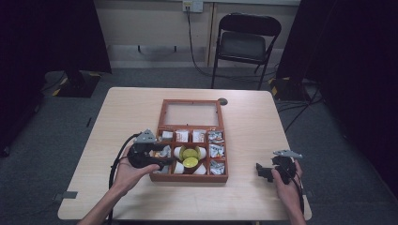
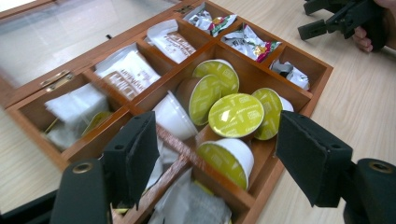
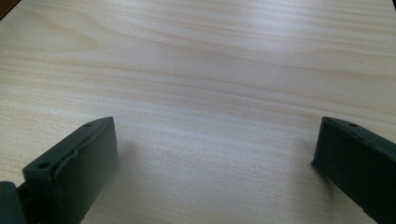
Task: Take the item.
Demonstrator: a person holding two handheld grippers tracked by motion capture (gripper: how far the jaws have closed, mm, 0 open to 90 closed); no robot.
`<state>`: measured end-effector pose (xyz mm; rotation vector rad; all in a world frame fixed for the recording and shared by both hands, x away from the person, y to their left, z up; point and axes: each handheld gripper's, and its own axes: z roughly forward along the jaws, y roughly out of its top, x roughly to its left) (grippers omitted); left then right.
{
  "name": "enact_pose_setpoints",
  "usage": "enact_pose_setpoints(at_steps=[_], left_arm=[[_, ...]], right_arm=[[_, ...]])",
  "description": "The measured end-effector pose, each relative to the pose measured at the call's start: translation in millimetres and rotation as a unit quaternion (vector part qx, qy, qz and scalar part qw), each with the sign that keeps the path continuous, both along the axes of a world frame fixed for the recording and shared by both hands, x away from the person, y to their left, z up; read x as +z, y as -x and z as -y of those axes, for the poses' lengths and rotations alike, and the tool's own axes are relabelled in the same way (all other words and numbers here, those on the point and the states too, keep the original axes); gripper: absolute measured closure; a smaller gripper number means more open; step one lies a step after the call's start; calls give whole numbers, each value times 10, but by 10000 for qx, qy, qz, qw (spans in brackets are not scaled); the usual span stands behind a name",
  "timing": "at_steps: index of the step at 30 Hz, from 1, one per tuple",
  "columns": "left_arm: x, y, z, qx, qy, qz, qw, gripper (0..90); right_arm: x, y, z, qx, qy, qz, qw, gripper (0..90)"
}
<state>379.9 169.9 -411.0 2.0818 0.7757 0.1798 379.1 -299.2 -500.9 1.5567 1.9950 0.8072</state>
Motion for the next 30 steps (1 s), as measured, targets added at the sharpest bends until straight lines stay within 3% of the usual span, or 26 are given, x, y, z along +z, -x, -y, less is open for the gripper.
enact_pose_setpoints(at_steps=[2,5,13,16,26,30], left_arm=[[6,-17,50,-50,70,-51,9999,305],[24,-5,127,-89,49,58,9999,309],[-15,-57,383,-327,44,-91,9994,322],[-31,-98,492,-395,-47,-98,9992,319],[-137,-237,619,-442,-25,-241,9987,319],[-219,-245,661,-484,-254,-289,9981,326]], right_arm=[[0,0,0,1,1,-1,10000,0],[0,0,0,1,1,0,10000,0],[0,0,-1,-3,-3,-1,10000,0],[0,0,0,1,2,0,10000,0],[0,0,0,1,2,0,10000,0],[0,2,-2,-9,-2,0,10000,0]])
